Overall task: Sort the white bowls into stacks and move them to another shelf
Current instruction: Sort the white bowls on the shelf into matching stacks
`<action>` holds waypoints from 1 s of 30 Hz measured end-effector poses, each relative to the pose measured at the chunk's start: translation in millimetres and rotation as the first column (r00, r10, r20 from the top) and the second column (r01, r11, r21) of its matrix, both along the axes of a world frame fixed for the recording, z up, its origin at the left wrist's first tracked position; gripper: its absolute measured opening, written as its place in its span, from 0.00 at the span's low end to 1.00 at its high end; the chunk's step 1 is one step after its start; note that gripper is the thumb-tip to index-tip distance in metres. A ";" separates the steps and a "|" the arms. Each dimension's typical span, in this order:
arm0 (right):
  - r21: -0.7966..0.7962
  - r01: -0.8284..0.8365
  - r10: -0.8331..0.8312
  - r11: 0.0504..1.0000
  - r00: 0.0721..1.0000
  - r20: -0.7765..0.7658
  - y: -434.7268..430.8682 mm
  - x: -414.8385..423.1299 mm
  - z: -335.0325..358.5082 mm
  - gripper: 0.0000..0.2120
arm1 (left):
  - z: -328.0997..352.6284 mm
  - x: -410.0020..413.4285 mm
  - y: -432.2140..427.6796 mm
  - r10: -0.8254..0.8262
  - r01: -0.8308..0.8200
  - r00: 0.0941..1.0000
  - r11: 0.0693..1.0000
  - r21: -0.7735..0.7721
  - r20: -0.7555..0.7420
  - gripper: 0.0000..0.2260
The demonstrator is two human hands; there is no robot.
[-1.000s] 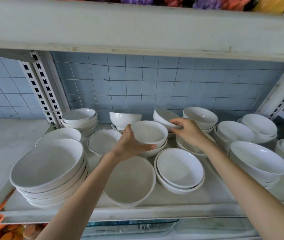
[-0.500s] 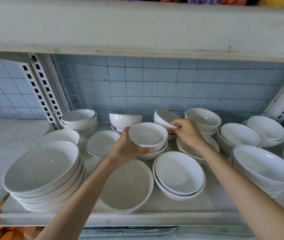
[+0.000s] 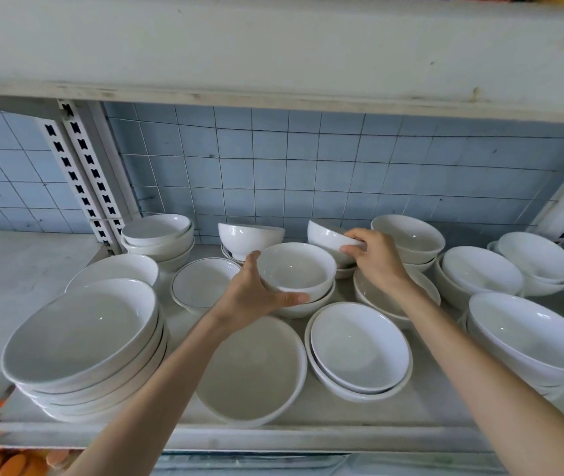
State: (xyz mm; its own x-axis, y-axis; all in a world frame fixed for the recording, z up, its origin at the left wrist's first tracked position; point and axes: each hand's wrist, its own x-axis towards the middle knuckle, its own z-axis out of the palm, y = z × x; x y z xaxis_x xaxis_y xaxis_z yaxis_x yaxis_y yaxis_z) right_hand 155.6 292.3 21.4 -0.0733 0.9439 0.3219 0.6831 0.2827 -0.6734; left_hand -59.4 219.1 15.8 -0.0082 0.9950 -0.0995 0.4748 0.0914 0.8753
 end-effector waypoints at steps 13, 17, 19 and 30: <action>0.092 0.040 -0.036 0.995 0.998 -0.046 -6.3 -1.5 12.4 0.06 | 4.4 1.5 -3.9 -0.007 0.007 1.000 1.000 0.001 0.027 0.43; 0.145 0.036 -0.024 0.989 0.997 -0.078 -9.0 -3.6 22.6 0.07 | 2.4 1.0 -2.3 -0.007 0.007 0.999 1.000 0.000 0.045 0.44; 0.182 0.038 -0.022 0.983 0.996 -0.086 -10.5 -4.7 28.9 0.07 | 0.9 0.6 -1.2 -0.008 0.008 0.999 1.000 0.000 0.047 0.44; 0.264 -0.065 0.102 0.962 0.986 -0.129 -23.1 -12.5 48.8 0.08 | -0.8 -3.0 3.5 -0.025 0.025 0.999 1.000 0.011 0.033 0.44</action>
